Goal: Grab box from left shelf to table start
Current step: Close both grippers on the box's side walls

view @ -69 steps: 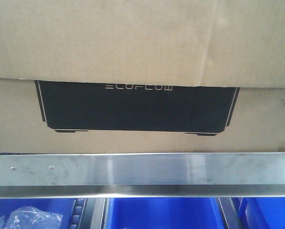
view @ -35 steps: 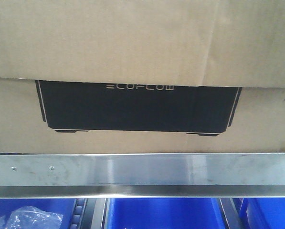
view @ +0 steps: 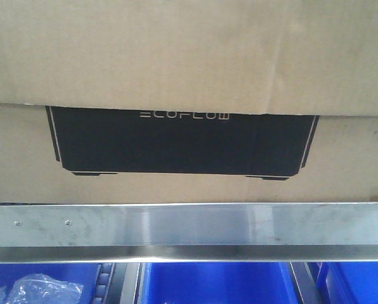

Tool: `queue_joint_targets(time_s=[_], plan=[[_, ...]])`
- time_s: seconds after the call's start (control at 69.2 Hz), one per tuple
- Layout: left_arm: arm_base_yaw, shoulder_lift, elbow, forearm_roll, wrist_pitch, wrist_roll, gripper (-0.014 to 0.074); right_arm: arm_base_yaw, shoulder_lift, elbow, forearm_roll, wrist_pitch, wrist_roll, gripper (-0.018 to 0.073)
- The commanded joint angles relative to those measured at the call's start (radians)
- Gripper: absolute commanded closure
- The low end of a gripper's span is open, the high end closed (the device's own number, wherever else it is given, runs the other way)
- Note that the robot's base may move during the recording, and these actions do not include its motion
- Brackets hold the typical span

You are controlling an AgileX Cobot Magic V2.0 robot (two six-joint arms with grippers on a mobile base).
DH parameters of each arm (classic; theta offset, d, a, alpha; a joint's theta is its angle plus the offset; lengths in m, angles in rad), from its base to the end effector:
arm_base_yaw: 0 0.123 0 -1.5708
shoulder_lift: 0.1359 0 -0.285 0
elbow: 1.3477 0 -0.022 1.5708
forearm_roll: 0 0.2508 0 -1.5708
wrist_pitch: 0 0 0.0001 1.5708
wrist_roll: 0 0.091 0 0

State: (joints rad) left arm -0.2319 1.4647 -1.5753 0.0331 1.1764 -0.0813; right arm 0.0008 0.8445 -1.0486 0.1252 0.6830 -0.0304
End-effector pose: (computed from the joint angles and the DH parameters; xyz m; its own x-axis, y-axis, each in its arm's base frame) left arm 0.2934 -0.0664 0.4032 -0.8201 0.1233 -0.5588 0.1573 0.9875 -0.0130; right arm 0.1592 0.0073 0.4185 -0.3823 0.0664 -0.9217 -0.0483 0.9946 0.0916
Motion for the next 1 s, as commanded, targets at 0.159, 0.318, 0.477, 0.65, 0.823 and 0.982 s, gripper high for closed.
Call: queue_joint_targets(time_s=[0.159,0.318,0.477,0.65,0.823,0.982], plan=[[-0.007,-0.034,-0.037,0.007,-0.037,-0.01,0.0278,-0.001,0.359,-0.3,0.002,0.092,-0.005,-0.0013],[-0.007,-0.034,-0.037,0.007,-0.037,-0.01,0.0278,-0.001,0.542,-0.391,0.002,0.149,-0.034,-0.0003],[-0.007,-0.034,-0.037,0.007,-0.037,-0.012,0.0351,-0.001,0.633,-0.396,0.002,0.147,-0.056,0.0237],[-0.007,-0.034,-0.037,0.007,-0.03,-0.013,0.0679,-0.001,0.654,-0.396,0.002,0.157,-0.056,0.0496],[-0.007,-0.034,-0.037,0.007,-0.047,-0.038,0.0692,-0.001,0.654,-0.395,0.001,0.156,-0.056,0.0498],[-0.007,-0.056,-0.037,0.009,-0.046,-0.069,0.0688,-0.001,0.622,-0.396,0.001,0.16,-0.056,0.0498]])
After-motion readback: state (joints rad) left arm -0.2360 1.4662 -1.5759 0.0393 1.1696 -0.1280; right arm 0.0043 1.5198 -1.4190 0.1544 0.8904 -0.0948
